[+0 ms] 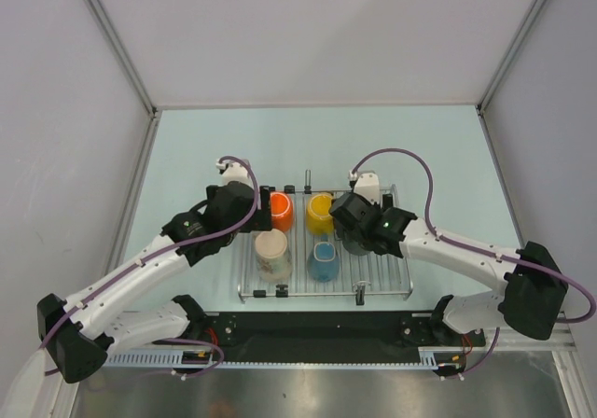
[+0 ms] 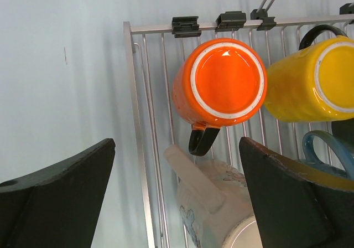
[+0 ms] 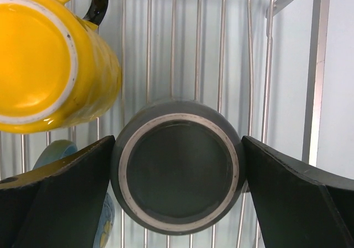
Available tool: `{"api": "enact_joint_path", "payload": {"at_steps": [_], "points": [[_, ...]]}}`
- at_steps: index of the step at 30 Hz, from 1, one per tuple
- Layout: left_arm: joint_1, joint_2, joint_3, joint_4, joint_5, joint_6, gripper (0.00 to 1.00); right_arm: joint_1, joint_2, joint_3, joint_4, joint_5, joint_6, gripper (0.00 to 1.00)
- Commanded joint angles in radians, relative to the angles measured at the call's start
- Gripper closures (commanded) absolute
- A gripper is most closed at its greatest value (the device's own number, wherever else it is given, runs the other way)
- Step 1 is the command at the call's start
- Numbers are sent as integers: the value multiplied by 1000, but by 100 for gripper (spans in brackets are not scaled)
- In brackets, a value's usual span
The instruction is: Unload the cups from the dish rack
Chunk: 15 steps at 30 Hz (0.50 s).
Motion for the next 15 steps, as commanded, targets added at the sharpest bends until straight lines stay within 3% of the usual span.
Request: {"api": "enact_joint_path", "payload": {"at_steps": [1, 10, 13, 14, 15], "points": [[-3, -2, -15, 20, 9, -19, 0, -7, 42, -49, -7, -62, 25, 0], [-3, 0, -16, 20, 17, -20, 0, -4, 47, -97, 21, -94, 44, 0], [-3, 0, -18, 21, 18, -22, 0, 3, 21, -114, 28, -95, 50, 14], [-3, 0, -16, 21, 20, -23, 0, 6, 13, -114, 28, -94, 51, 25], [-3, 1, -15, 21, 20, -23, 0, 6, 9, -115, 25, -92, 56, 28]]}}
